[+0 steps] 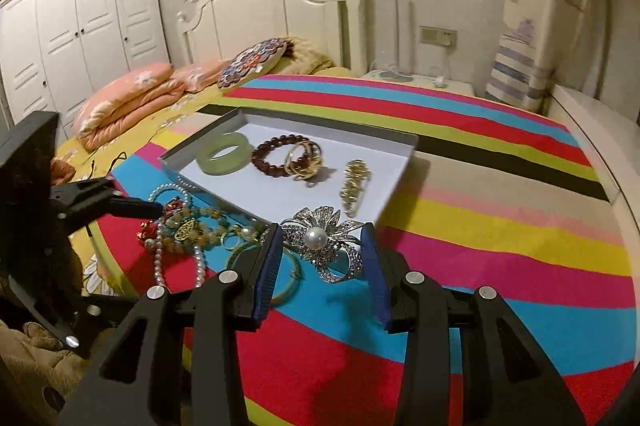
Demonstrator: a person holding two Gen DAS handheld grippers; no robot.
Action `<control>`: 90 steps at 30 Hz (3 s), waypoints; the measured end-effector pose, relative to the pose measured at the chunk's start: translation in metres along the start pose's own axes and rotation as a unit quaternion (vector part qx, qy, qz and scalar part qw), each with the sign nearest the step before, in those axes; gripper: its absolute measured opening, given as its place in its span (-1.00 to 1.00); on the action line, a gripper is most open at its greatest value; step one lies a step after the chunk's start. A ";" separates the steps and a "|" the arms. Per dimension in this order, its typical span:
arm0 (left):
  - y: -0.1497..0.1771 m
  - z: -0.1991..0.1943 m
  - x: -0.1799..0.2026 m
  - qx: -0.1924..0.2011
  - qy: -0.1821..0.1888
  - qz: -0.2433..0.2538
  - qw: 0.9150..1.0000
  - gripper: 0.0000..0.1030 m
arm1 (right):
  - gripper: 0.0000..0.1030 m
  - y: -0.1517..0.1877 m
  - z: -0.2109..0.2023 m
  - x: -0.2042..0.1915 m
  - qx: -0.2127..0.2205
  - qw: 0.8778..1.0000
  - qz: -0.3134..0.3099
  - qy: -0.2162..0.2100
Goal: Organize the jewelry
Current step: 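Carry the silver pearl brooch toward the white box with the right tool while the left grasps the gold bangle, then lower the brooch into the box with the right tool while the left drops the gold bangle in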
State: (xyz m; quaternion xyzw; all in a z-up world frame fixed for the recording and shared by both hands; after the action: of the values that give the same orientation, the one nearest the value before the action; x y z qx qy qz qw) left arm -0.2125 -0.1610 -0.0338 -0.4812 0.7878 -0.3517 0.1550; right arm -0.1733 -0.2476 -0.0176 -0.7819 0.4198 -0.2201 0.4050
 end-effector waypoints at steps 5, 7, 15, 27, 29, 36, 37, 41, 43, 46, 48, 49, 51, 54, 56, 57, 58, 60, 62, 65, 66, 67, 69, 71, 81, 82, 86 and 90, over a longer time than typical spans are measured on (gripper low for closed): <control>-0.007 0.033 0.009 -0.046 0.007 0.002 0.999 0.57 | -0.24 0.001 -0.004 0.005 0.010 1.000 0.011 -0.003; -0.005 0.045 0.007 -0.066 -0.006 0.001 0.998 0.47 | -0.24 0.002 -0.007 0.009 0.015 1.000 0.017 -0.002; -0.021 0.068 0.023 -0.075 -0.024 0.035 0.996 0.27 | -0.24 0.007 -0.018 0.025 0.030 0.999 0.039 0.004; -0.031 0.074 0.035 -0.051 0.000 0.036 0.998 0.16 | -0.24 0.016 -0.028 0.038 0.043 0.997 0.060 0.008; -0.032 0.069 0.037 -0.044 0.005 0.035 0.998 0.16 | -0.24 0.016 -0.028 0.039 0.043 0.997 0.062 0.008; -0.040 0.054 0.033 -0.024 0.003 0.026 0.999 0.16 | -0.24 0.016 -0.027 0.039 0.042 0.997 0.060 0.009; -0.042 0.052 0.031 -0.021 0.001 0.024 0.999 0.16 | -0.24 0.014 -0.026 0.039 0.042 0.997 0.058 0.011; -0.047 0.045 0.015 -0.013 -0.006 0.008 1.000 0.16 | -0.24 0.007 -0.022 0.033 0.038 0.998 0.046 0.012; -0.048 0.039 0.006 -0.008 -0.012 0.001 1.000 0.16 | -0.24 0.002 -0.016 0.028 0.033 0.999 0.037 0.012; -0.052 0.028 -0.009 0.003 -0.006 -0.022 1.000 0.16 | -0.24 -0.004 -0.005 0.022 0.025 0.999 0.025 0.012; -0.055 0.020 -0.018 0.011 -0.011 -0.031 0.999 0.16 | -0.24 -0.008 0.004 0.018 0.018 1.000 0.018 0.009; -0.056 0.018 -0.022 0.014 -0.013 -0.034 0.999 0.16 | -0.24 -0.010 0.010 0.016 0.014 1.000 0.015 0.009; -0.059 0.013 -0.034 0.017 -0.020 -0.042 0.999 0.16 | -0.24 -0.014 0.021 0.013 0.005 1.000 0.011 0.006; -0.064 0.011 -0.052 0.016 -0.038 -0.046 0.998 0.16 | -0.24 -0.019 0.039 0.008 -0.011 1.000 0.010 -0.002; -0.068 0.011 -0.067 0.013 -0.049 -0.051 0.997 0.16 | -0.24 -0.022 0.048 0.005 -0.019 1.000 0.009 -0.004; -0.071 0.011 -0.077 0.011 -0.055 -0.056 0.997 0.16 | -0.24 -0.024 0.055 0.003 -0.024 1.000 0.009 -0.005; -0.074 0.012 -0.086 0.008 -0.061 -0.060 0.996 0.16 | -0.24 -0.026 0.059 0.002 -0.027 1.000 0.010 -0.007; -0.081 0.014 -0.104 0.003 -0.071 -0.067 0.995 0.16 | -0.24 -0.029 0.068 0.001 -0.035 0.999 0.016 -0.011; -0.089 0.018 -0.122 -0.002 -0.082 -0.074 0.994 0.16 | -0.24 -0.030 0.077 -0.002 -0.044 0.999 0.018 -0.012; -0.098 0.026 -0.143 -0.014 -0.093 -0.085 0.992 0.16 | -0.24 -0.030 0.086 -0.005 -0.058 0.998 0.016 -0.008; -0.100 0.031 -0.151 -0.020 -0.101 -0.087 0.991 0.16 | -0.24 -0.031 0.088 -0.005 -0.062 0.998 0.016 -0.007; -0.102 0.035 -0.158 -0.025 -0.108 -0.088 0.990 0.16 | -0.24 -0.030 0.090 -0.005 -0.064 0.998 0.017 -0.007; -0.106 0.042 -0.169 -0.035 -0.118 -0.088 0.988 0.16 | -0.24 -0.031 0.093 -0.006 -0.067 0.997 0.020 -0.009; -0.108 0.049 -0.175 -0.045 -0.127 -0.082 0.987 0.16 | -0.24 -0.033 0.096 -0.006 -0.070 0.997 0.027 -0.013; -0.115 0.086 -0.175 -0.095 -0.139 -0.019 0.986 0.16 | -0.25 -0.037 0.108 -0.006 -0.082 0.996 0.042 -0.015; -0.113 0.090 -0.174 -0.100 -0.139 -0.017 0.985 0.16 | -0.25 -0.036 0.110 -0.006 -0.085 0.995 0.043 -0.016; -0.103 0.102 -0.177 -0.121 -0.140 -0.016 0.983 0.16 | -0.24 -0.034 0.111 -0.009 -0.093 0.995 0.032 -0.009; -0.099 0.100 -0.181 -0.116 -0.138 -0.029 0.983 0.25 | 0.04 -0.034 0.107 -0.008 -0.085 0.996 0.035 -0.006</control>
State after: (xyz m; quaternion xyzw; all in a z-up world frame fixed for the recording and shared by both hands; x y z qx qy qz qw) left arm -0.0012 -0.0735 -0.0518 -0.5623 0.7802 -0.1928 0.1948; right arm -0.0886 -0.1819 -0.0516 -0.7997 0.4615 -0.1652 0.3467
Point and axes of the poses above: each gripper's, at about its wrist camera, not at the fingertips, and z roughly the way its jaws point, x to its right, y to its underside, the point moved 7 cm from there along z, roughly the way its jaws point, and after that the axes turned 5 degrees about -z, right-handed, at the moved point
